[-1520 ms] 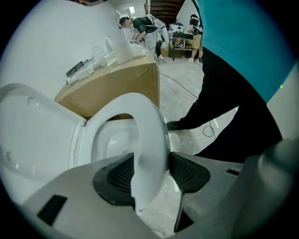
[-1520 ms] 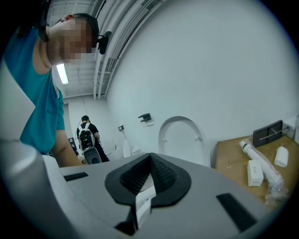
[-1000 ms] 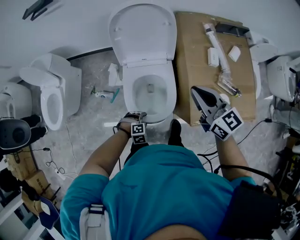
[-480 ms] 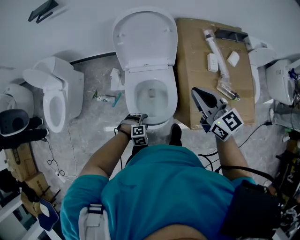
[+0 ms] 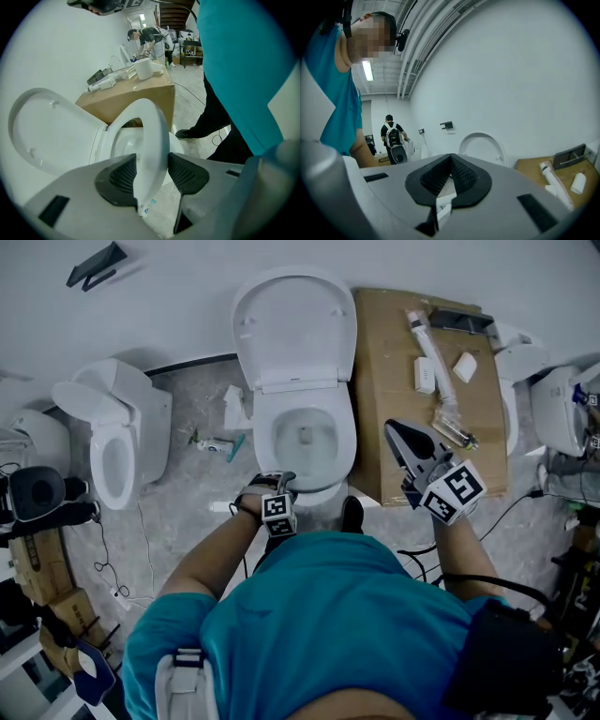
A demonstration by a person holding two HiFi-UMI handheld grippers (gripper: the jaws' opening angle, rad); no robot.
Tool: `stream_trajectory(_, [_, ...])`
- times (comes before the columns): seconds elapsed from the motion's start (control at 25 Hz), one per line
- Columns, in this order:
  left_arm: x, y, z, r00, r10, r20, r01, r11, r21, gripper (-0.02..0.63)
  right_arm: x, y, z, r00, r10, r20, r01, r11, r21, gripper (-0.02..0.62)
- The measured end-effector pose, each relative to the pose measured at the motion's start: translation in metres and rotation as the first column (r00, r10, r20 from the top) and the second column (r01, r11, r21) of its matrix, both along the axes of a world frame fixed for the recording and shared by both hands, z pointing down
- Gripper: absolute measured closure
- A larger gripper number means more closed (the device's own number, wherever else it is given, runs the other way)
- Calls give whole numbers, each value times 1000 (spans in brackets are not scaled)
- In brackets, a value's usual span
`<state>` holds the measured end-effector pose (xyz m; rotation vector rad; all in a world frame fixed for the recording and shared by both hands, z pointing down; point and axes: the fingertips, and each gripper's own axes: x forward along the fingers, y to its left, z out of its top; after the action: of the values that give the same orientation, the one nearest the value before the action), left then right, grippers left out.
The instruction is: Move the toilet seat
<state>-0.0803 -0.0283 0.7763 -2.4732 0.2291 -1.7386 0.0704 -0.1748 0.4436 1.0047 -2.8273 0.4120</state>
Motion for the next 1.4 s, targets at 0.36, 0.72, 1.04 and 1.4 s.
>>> stream_trajectory(0.36, [-4,-10,-22,999,-42,-29,43,998,50,453,0,3,-11,1000,5,-1,-5,1000,14,597])
stream_trajectory(0.72, [-5,-26,-41,995,-80,-65,85,993,77,460,-1,6,-20,1000,2,1,-2,1000,28,597])
stream_trajectory(1.04, [-6,-42,-57,989,-108,-102,117,989,86,463,1,10,-26,1000,6,3,-6,999,36,597])
stream_trajectory(1.4, [-10,-62,-78,976,-159,-152,175,980,97,463,0,15,-31,1000,9,3,-9,999,44,597])
